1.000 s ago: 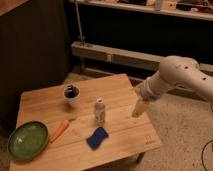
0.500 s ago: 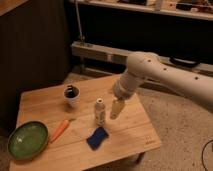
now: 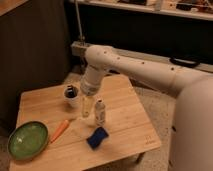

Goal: Move the arm in a circular motion

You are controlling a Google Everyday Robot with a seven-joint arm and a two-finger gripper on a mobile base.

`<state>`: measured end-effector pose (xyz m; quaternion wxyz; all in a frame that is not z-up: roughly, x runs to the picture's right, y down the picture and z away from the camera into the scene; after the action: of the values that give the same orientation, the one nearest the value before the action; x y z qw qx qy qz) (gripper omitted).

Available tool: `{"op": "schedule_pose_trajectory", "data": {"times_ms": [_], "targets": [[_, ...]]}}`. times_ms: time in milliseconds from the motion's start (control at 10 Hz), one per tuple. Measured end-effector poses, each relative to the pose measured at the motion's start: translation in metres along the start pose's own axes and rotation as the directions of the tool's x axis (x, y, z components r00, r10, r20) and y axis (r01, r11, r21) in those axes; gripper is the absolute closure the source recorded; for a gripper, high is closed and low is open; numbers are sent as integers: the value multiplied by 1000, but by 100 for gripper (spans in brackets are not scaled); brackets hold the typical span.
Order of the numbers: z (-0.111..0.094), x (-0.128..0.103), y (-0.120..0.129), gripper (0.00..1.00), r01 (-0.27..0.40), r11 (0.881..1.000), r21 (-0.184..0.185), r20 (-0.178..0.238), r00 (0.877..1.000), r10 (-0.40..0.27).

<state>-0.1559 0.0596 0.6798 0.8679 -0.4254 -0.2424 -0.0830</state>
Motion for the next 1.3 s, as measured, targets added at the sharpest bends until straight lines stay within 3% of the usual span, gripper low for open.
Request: {"op": "schedule_pose_trajectory", "data": {"times_ms": [200,400,600,700,800,1000,1100,1300], "targets": [[3,-31,-31,20,83,997,7,-21,996,-83],[-15,-51,-69,20,123,989,76,-35,992,-121],[-43,-53,-98,20,146,979,141,-36,989,-142],[-71,-45,-117,20,155,969,193,-37,988,-150],[-89,-36,-127,20,154,963,222,-40,988,-149],[-139,1,-146,20,131,943,305,-35,991,-126],[-149,12,-149,20,121,939,322,-34,993,-116],[-189,63,-145,20,68,919,388,-22,998,-64]]}}
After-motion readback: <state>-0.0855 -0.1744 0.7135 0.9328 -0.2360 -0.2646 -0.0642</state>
